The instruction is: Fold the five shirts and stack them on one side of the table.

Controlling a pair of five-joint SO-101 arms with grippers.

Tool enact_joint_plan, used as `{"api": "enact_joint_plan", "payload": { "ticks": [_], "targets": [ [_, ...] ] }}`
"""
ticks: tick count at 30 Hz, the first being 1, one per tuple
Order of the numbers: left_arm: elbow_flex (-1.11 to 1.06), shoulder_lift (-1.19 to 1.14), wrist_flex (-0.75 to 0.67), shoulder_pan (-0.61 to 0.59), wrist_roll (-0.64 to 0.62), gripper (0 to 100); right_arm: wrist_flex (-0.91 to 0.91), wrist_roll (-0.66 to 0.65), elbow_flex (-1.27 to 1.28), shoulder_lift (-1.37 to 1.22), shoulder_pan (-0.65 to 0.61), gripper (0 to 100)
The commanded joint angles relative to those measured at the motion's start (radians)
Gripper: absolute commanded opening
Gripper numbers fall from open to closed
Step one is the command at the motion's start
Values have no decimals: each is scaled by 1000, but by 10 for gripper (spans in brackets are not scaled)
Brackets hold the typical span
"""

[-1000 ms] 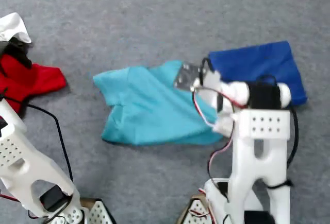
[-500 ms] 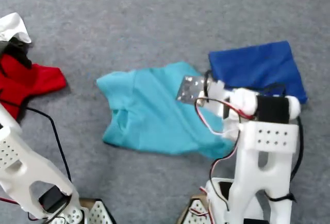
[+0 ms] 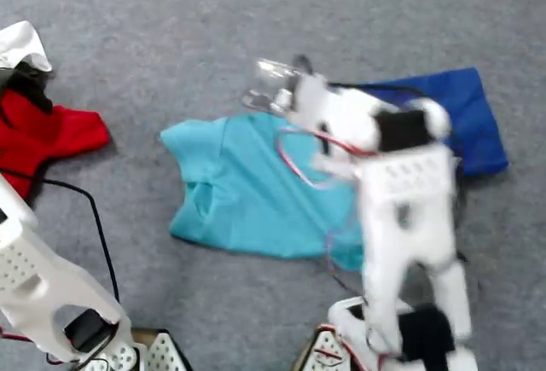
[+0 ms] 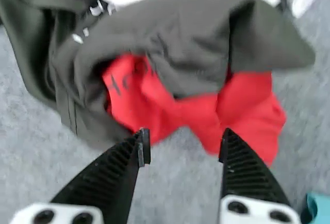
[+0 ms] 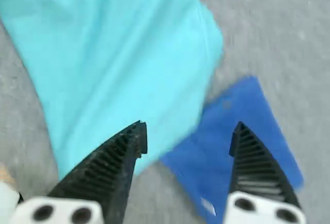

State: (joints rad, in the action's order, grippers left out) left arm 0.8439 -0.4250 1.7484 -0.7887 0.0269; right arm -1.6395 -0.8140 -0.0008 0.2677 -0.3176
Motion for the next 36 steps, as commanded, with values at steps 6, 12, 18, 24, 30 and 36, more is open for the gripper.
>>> {"api": "enact_joint_plan", "payload": {
  "ticks": [6, 12, 18, 24, 30, 36],
  "targets": [
    [-476, 266, -175, 11, -6, 208, 43, 31, -271, -547, -84, 267],
    [-741, 430, -281, 46, 38, 208, 44, 106, -573, -883, -56, 178],
    [-991, 602, -414, 66, 37, 208, 26, 232, -940, -1236, -39, 29],
    [-1172, 728, -514, 61, 38, 208, -141, 249, -1323, -1461, -1, 3],
    [-1217, 734, -517, 48, 37, 208, -149, 270, -1494, -1431, 131, 4],
    [-1208, 736, -519, 48, 41, 208, -147, 255, -1419, -1342, 248, 4]
  ]
}}
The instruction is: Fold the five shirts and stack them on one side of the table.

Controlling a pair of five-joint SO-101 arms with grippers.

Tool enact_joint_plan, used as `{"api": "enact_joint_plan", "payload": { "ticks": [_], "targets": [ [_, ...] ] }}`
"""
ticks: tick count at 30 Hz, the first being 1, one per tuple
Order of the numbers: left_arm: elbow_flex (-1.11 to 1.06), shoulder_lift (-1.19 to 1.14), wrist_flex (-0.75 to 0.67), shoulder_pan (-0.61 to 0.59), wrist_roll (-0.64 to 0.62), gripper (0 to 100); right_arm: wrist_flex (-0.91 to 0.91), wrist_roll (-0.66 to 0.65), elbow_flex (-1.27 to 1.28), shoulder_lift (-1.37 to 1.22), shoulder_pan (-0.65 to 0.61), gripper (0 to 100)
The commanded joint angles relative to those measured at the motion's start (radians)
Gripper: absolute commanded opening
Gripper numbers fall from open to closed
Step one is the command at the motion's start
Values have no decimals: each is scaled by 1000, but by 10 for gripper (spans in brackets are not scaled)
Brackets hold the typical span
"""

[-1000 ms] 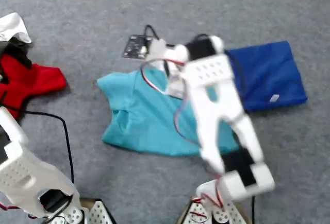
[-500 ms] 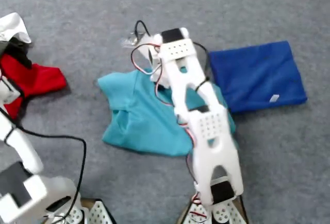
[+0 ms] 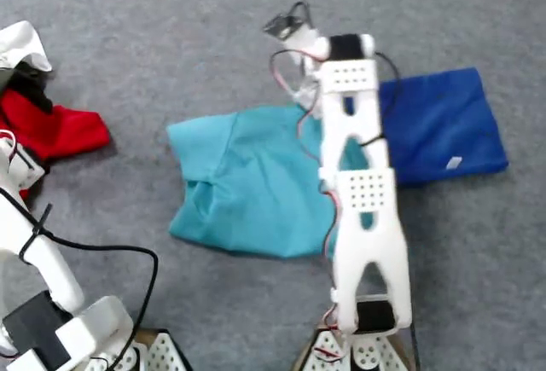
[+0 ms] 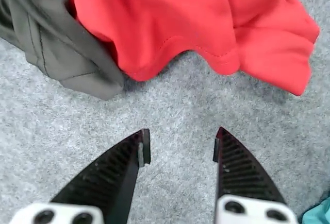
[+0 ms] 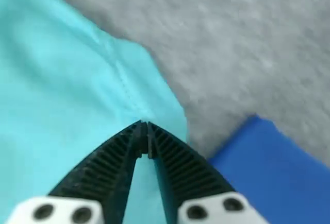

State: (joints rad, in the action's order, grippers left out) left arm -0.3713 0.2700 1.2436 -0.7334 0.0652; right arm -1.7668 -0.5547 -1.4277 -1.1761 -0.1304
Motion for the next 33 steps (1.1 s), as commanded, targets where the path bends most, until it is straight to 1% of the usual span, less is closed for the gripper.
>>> {"api": "enact_joint_plan", "payload": {
  "ticks": [1, 4, 7, 11, 15, 18, 20, 23, 27, 29, 31, 33],
  "targets": [
    [8, 41, -14, -8, 3, 208, -20, -14, 24, 113, 74, 4],
    [6, 41, -14, 0, 3, 208, -20, -43, 71, 136, 96, 4],
    [0, 41, -12, 28, 5, 208, -20, -51, 77, 174, 74, 4],
    [0, 47, -11, 41, -2, 208, -21, -48, 87, 306, 54, 4],
    [6, 42, -11, 40, 3, 208, -21, -51, 154, 460, 87, 5],
    [6, 42, -12, 43, 3, 208, -21, -68, 335, 590, 116, 5],
    [6, 41, -15, 43, 2, 208, -20, -126, 515, 677, 116, 4],
    [0, 41, -18, 66, 3, 208, 17, -190, 771, 769, 70, 3],
    [-2, 41, -9, 104, 0, 208, 121, -193, 983, 817, -24, 13],
    [0, 42, 14, 120, 3, 208, 170, -153, 1035, 816, -65, 68],
    [-3, 44, 54, 140, 5, 208, 238, -91, 1066, 816, -91, 157],
    [-28, 50, 71, 152, 3, 208, 296, -74, 1078, 814, -117, 231]
  ]
}}
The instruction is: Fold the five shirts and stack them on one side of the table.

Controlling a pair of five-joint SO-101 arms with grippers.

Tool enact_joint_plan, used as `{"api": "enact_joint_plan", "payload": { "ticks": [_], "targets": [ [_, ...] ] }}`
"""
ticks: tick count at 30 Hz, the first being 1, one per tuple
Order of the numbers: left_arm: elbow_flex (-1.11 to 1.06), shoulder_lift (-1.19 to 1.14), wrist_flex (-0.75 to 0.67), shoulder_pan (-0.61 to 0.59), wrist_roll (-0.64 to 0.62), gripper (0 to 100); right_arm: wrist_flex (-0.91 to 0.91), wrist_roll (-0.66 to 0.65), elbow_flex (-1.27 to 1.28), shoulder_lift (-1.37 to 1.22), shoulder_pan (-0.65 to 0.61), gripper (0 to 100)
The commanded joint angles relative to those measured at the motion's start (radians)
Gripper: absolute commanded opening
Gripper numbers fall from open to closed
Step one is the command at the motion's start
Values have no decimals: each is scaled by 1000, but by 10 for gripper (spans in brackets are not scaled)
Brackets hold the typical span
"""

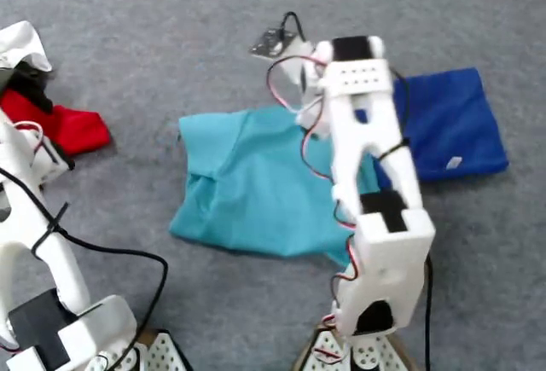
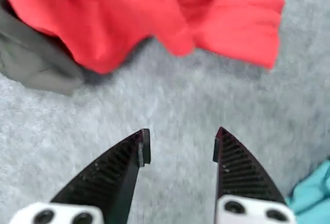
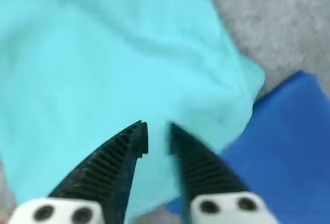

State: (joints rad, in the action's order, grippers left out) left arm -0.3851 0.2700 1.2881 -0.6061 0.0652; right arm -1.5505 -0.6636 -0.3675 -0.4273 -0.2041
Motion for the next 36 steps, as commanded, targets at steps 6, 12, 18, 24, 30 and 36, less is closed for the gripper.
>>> {"api": "enact_joint_plan", "payload": {
  "ticks": [6, 12, 18, 24, 30, 36],
  "targets": [
    [-103, 51, 28, 14, 5, 208, 207, 26, 12, -39, -156, 263],
    [-144, 51, 29, 12, 5, 203, 308, 28, -50, -300, -180, 263],
    [-133, 53, 28, -32, 12, 205, 118, 104, -338, -401, -133, 23],
    [-132, 53, 23, -31, 34, 203, -117, 98, -533, -406, -82, 7],
    [-101, 53, 29, -29, 34, 203, -224, 97, -662, -409, 38, 4],
    [-101, 53, 21, -20, 34, 205, -209, 69, -670, -412, 127, 4]
  ]
}}
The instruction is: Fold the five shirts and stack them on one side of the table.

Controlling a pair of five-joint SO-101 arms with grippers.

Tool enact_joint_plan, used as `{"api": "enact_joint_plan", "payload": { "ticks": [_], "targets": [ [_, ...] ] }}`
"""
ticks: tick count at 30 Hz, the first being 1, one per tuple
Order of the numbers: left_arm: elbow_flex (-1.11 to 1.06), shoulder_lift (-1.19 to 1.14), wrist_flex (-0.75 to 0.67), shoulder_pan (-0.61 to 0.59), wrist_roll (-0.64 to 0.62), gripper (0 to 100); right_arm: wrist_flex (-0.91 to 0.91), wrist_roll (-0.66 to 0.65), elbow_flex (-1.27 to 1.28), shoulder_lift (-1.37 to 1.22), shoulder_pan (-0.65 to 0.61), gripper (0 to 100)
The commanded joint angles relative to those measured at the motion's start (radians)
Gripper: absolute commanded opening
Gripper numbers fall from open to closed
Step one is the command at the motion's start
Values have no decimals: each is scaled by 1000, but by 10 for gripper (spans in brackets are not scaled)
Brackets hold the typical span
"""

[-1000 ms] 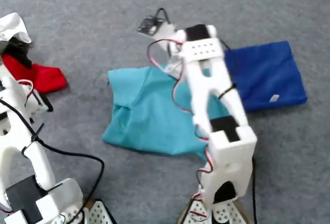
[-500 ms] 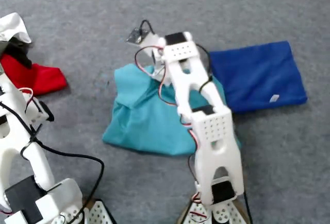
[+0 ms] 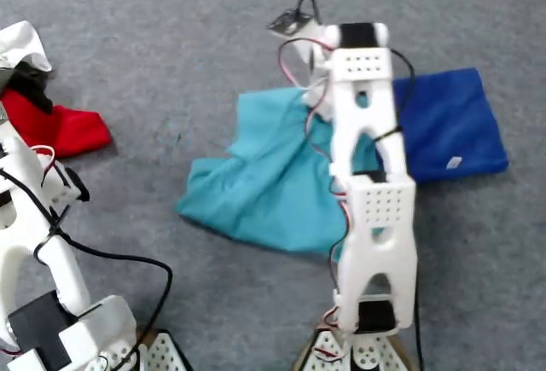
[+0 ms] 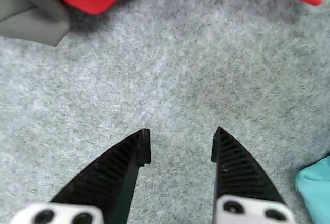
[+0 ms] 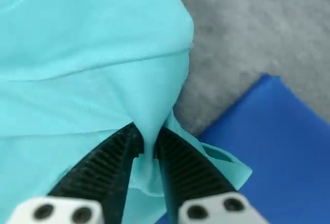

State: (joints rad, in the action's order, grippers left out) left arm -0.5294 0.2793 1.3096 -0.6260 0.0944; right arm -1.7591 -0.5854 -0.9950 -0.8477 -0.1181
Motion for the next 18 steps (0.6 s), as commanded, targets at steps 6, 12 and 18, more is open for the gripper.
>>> {"api": "enact_joint_plan", "payload": {
  "ticks": [6, 12, 18],
  "targets": [
    [55, 42, -14, 49, 5, 204, 57, 17, -41, -28, 61, 3],
    [60, 31, -23, 169, -3, 204, 55, -35, -50, -120, 76, 4],
    [64, 31, -103, 261, -6, 206, 6, -132, -41, -128, 125, 10]
  ]
}}
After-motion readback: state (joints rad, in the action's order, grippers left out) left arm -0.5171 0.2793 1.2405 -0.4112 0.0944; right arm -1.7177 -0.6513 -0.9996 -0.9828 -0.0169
